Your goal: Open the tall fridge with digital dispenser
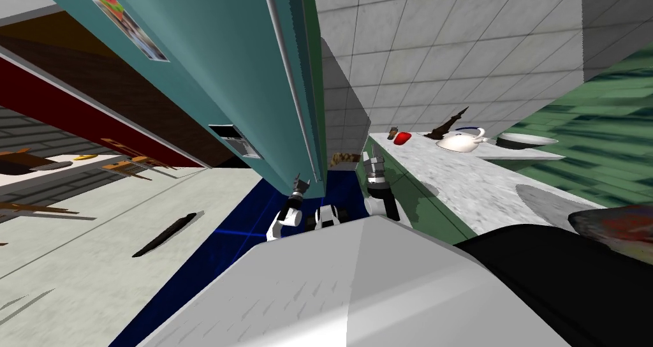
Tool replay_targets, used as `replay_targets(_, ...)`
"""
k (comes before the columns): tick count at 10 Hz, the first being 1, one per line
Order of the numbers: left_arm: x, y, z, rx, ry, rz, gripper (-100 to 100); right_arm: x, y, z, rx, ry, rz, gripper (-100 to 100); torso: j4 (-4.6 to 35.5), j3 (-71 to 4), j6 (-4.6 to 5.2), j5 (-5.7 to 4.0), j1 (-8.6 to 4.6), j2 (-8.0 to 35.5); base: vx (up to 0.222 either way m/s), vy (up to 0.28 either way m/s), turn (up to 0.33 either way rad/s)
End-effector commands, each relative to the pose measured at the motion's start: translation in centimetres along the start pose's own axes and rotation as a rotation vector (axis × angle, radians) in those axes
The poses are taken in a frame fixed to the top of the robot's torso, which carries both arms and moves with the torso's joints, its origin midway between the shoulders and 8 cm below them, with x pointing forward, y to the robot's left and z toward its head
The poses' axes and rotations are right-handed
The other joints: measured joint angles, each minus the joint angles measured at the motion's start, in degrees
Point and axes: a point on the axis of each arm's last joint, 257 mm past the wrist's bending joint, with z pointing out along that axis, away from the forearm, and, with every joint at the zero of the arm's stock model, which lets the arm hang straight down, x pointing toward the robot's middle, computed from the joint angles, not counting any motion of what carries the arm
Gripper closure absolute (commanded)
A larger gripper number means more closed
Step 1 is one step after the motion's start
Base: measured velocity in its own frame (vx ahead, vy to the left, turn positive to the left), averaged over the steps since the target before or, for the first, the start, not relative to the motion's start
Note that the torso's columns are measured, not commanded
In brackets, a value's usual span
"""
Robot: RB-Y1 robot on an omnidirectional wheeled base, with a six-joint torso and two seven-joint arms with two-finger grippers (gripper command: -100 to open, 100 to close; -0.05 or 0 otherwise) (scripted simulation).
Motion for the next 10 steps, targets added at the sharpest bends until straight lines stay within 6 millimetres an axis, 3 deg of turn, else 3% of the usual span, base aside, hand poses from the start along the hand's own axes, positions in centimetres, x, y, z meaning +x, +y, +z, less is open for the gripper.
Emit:
replay_targets(1,1.0,-0.6,0.6,-0.012,0.001,-0.020,-100,0.0,0.0,0.0,0.000,0.000,0.000,0,0.0,0.0,0.00,0.00,0.01,0.0,0.094,-0.071,0.014)
replay_targets(10,3.3,-2.0,1.9,-0.048,0.001,-0.063,-100,0.0,0.0,0.0,0.000,0.000,0.000,0,0.0,-0.1,0.11,0.00,-0.06,-0.2,0.072,-0.059,0.013)
